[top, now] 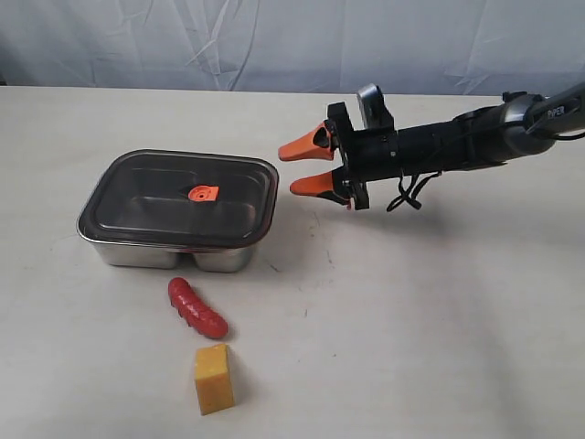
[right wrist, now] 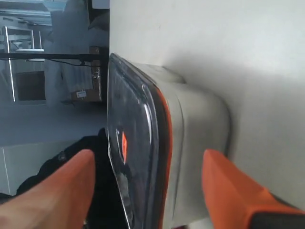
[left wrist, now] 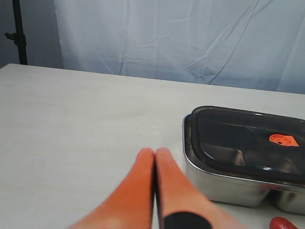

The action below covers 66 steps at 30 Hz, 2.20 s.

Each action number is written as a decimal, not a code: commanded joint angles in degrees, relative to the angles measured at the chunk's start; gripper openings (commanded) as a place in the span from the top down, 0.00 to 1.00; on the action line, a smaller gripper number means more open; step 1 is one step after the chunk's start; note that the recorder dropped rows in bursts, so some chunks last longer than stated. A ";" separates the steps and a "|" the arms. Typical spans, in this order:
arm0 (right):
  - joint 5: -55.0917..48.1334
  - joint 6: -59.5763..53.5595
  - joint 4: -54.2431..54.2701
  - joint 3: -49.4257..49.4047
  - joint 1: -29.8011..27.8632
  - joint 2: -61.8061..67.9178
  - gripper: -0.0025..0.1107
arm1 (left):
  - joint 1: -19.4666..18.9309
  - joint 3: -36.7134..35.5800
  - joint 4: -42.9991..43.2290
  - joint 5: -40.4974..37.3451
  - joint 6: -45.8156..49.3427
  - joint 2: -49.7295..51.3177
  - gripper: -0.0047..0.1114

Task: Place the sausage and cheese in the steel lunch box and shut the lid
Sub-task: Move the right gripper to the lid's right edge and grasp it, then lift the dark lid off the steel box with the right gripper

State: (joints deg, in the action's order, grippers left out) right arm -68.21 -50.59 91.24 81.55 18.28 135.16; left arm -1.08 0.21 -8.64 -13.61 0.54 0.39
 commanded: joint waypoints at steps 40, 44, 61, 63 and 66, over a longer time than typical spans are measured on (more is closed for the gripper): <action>-1.75 3.02 -0.78 0.37 4.39 -0.27 0.99 | 0.00 -0.21 0.33 0.35 -0.14 -0.39 0.96; -1.75 3.02 0.27 0.37 4.39 -0.90 0.99 | 0.00 -0.21 0.33 0.35 -0.14 -0.39 0.96; -1.75 0.28 7.85 0.61 4.13 -2.97 0.99 | 0.00 -0.21 0.33 0.35 -0.14 -0.39 0.96; -1.75 -0.23 8.47 0.61 3.74 -3.07 0.99 | 0.00 -0.21 0.33 0.35 -0.14 -0.39 0.96; -1.75 -0.75 8.34 0.61 3.03 -3.76 0.99 | 0.00 -0.21 0.33 0.35 -0.14 -0.39 0.96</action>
State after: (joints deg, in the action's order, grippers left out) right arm -68.91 -50.02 98.50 81.81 22.41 132.76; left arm -1.08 0.21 -8.64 -13.61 0.54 0.39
